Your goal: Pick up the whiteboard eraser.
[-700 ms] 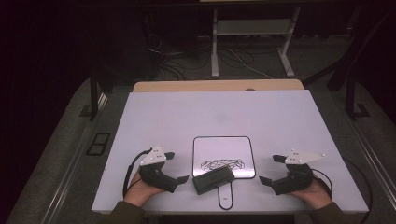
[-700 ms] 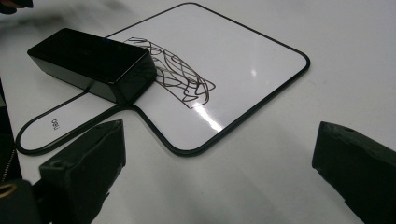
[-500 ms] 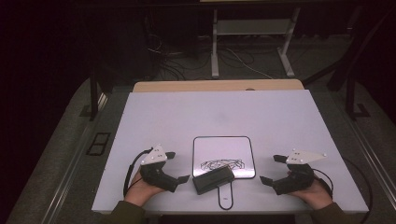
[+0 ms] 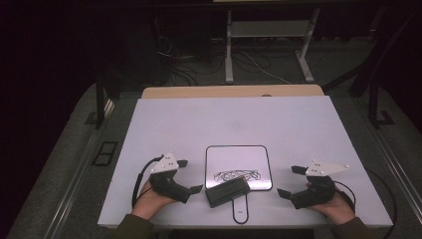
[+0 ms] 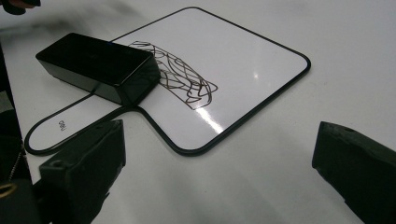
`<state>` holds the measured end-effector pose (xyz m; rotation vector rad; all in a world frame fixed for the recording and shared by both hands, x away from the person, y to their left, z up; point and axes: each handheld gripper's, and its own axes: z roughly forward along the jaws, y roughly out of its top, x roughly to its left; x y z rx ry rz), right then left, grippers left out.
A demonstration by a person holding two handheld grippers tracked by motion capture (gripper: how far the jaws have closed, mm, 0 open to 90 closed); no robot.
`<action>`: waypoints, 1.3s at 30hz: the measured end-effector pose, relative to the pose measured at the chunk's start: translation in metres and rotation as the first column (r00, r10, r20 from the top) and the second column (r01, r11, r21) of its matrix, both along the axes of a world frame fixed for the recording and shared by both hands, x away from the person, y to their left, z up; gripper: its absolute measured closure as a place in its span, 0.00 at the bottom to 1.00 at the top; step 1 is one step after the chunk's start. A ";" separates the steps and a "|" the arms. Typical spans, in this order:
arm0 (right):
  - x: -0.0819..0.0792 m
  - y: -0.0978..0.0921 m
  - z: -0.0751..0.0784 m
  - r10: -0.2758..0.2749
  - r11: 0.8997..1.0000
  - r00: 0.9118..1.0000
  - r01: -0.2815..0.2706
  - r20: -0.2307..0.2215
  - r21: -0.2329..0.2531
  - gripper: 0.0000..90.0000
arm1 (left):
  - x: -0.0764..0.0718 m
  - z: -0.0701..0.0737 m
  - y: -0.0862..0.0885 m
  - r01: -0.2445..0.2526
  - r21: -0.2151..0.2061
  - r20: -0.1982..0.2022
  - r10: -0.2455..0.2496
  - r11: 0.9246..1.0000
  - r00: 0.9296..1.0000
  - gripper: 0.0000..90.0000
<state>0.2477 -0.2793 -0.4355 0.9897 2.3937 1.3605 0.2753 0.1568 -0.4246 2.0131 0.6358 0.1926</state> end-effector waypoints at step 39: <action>0.004 0.003 -0.006 0.003 1.000 1.000 -0.003 -0.019 0.025 0.02 | 0.014 0.008 -0.049 0.094 -0.012 -0.012 -0.094 0.996 0.996 0.00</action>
